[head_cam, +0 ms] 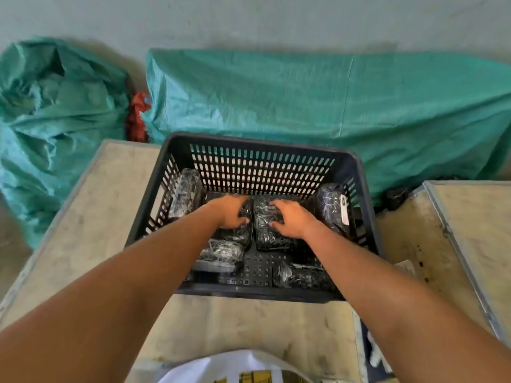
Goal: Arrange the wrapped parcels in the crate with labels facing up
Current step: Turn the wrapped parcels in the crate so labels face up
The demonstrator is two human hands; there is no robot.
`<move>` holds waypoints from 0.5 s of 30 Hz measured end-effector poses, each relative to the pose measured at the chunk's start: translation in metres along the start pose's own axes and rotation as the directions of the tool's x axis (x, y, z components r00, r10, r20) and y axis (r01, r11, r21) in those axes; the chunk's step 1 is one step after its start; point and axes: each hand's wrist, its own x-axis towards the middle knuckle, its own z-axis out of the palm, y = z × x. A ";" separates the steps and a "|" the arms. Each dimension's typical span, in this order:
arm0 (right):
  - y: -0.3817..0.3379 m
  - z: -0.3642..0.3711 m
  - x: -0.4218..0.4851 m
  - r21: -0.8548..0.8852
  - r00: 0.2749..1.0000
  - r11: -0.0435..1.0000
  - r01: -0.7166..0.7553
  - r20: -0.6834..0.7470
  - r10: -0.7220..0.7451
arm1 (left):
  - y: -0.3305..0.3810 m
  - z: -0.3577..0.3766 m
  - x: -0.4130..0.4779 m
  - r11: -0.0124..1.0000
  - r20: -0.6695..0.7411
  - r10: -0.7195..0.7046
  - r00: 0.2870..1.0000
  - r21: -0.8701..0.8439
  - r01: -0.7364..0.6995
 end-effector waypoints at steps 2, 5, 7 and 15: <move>0.008 0.015 0.005 -0.033 0.997 0.999 -0.018 0.073 0.020 | -0.002 0.012 0.008 1.000 0.110 -0.022 0.994 0.009 0.022; 0.018 0.043 0.008 -0.083 0.988 0.995 -0.052 0.140 0.064 | -0.008 0.038 0.014 0.998 0.146 -0.049 0.988 0.036 0.044; 0.020 0.049 0.013 -0.065 0.983 0.997 -0.047 0.176 0.058 | -0.011 0.049 0.015 0.999 0.137 -0.031 0.990 0.033 0.027; 0.016 0.058 0.008 -0.203 0.972 0.976 -0.083 0.198 0.124 | -0.017 0.056 0.014 0.999 0.073 -0.032 0.997 -0.030 0.035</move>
